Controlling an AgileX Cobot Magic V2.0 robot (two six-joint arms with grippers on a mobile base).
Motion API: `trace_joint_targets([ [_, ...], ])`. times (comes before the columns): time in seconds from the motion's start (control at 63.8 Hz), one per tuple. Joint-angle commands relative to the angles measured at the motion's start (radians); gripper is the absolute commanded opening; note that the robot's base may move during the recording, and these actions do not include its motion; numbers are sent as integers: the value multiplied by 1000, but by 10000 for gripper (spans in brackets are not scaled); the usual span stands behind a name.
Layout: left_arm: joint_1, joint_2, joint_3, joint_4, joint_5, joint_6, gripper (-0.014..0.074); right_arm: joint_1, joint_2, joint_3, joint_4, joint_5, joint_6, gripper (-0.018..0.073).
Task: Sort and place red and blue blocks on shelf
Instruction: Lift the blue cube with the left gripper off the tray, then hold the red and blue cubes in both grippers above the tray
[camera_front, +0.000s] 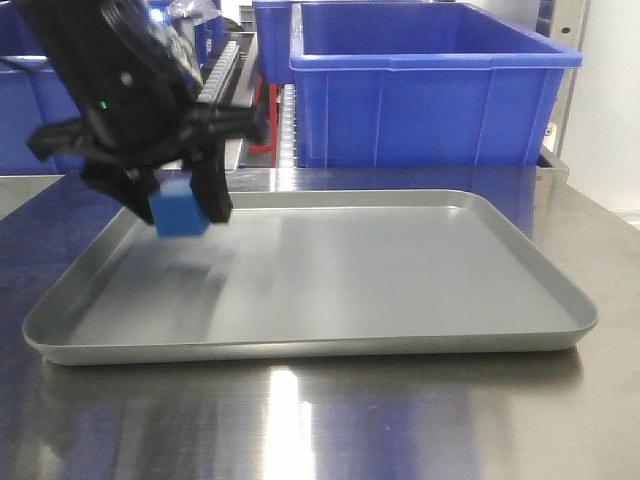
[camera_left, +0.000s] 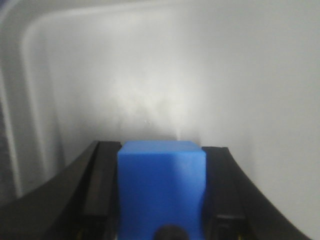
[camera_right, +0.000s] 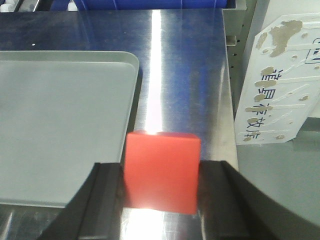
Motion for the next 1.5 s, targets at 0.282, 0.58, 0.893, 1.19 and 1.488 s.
trace_joint_targets([
  [0.282,78,-190,-25,88,11,-10,125,-5,-1,-28,-10,-72,0,50],
  [0.58,157,-320,28,124,11,-10,125,-5,-1,-28,-10,-72,0,50],
  [0.893,252,-478,141,134,7,-10,125,-5,-1,-28,-10,-72,0,50],
  [1.19,323,-650,285,134,-33,-10,125,-5,-1,-28,-10,-72,0,50],
  [1.488,365,-838,452,134,-84,-10,125,-5,-1,-28,-10,-72,0,50],
])
